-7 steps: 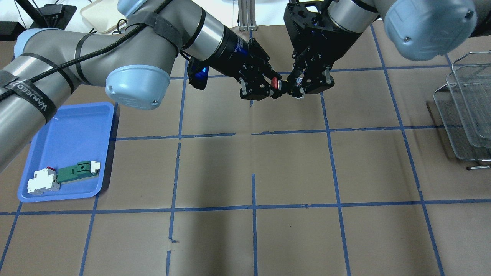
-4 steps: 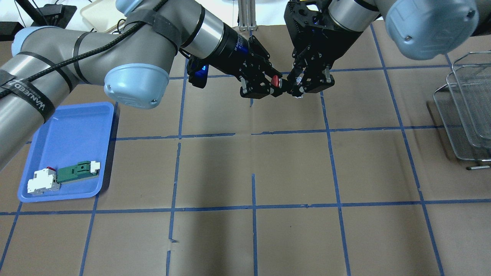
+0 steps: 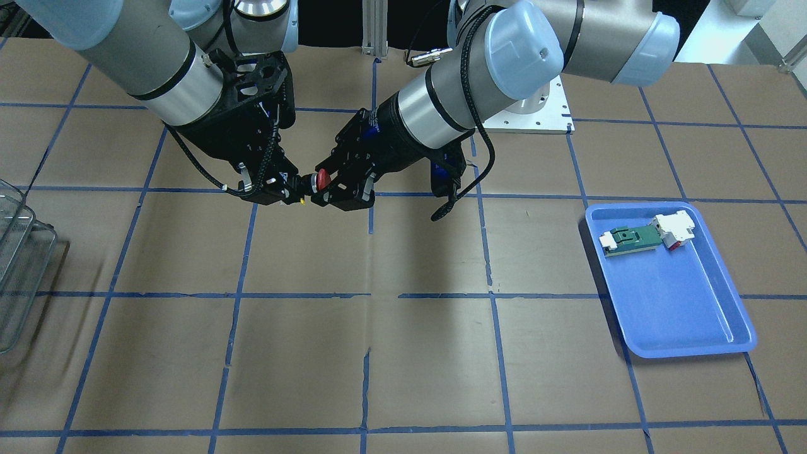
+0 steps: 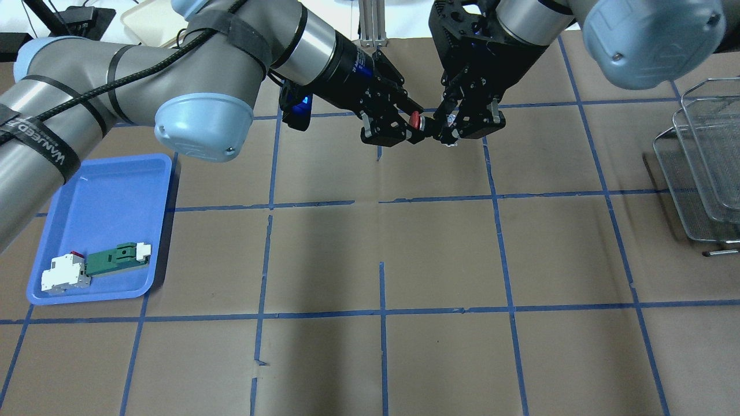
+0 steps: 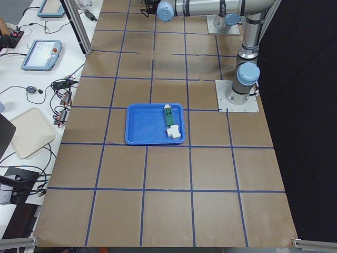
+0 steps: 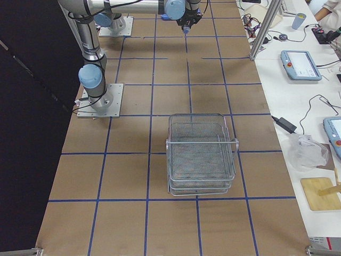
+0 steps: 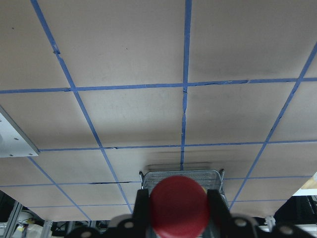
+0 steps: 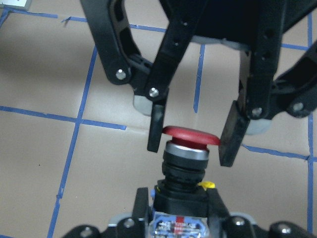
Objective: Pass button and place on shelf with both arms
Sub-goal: 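Open and withdraw the left gripper while the right gripper holds the button, then carry the button with the right gripper into the basket while the left arm retracts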
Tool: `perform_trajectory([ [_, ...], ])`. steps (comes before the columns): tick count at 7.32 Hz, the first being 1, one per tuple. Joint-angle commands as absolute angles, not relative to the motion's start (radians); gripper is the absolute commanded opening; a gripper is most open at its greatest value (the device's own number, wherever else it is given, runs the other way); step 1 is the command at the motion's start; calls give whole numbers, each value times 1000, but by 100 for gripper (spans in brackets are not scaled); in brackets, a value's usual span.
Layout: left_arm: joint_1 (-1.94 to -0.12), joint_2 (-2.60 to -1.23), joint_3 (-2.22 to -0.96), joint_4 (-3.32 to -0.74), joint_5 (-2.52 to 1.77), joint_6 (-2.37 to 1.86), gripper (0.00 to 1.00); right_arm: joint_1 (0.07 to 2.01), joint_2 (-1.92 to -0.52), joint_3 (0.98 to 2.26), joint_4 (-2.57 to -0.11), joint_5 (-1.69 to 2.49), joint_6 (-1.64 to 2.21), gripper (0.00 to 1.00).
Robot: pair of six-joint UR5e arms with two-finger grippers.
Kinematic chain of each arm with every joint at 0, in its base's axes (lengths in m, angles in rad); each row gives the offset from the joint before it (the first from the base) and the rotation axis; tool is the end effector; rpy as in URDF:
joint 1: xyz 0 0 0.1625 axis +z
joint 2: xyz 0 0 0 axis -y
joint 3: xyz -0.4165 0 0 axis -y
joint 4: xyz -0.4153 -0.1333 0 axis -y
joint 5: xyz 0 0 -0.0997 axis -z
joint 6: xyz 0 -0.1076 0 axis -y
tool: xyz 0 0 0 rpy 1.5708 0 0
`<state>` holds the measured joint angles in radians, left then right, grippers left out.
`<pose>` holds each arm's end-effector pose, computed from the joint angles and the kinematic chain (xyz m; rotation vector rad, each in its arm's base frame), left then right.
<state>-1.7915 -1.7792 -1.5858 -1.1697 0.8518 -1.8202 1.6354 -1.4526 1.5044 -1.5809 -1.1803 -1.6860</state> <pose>-0.3314 -0.5443 0.4159 1.7577 -1.8262 -0.6935 0.2100 -0.5469 0.4510 -2.1577 1.8160 -0.3637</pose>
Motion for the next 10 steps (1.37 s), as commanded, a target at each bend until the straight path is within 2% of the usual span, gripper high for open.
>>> perform_trajectory([
  [1,-1793,-1776,-1585,-1126,844,-1822,100,1632,-1453,1505,-1580,-1184,-1686,7],
  [3,-1786,-1766,-1601,-1129,850,-1771,100,1621,-1453,1505,-1580,-1209,-1687,7],
  [5,-1679,-1759,-1611,-1150,1010,-1389,100,1559,-1451,1505,-1585,-1290,-1703,7],
  [8,-1501,-1738,-1597,-1349,1287,-765,100,1279,-1424,1513,-1586,-1312,-1872,7],
  [10,-1477,-1657,-1607,-1428,1542,-338,100,1079,-1355,1505,-1638,-1372,-2056,7],
])
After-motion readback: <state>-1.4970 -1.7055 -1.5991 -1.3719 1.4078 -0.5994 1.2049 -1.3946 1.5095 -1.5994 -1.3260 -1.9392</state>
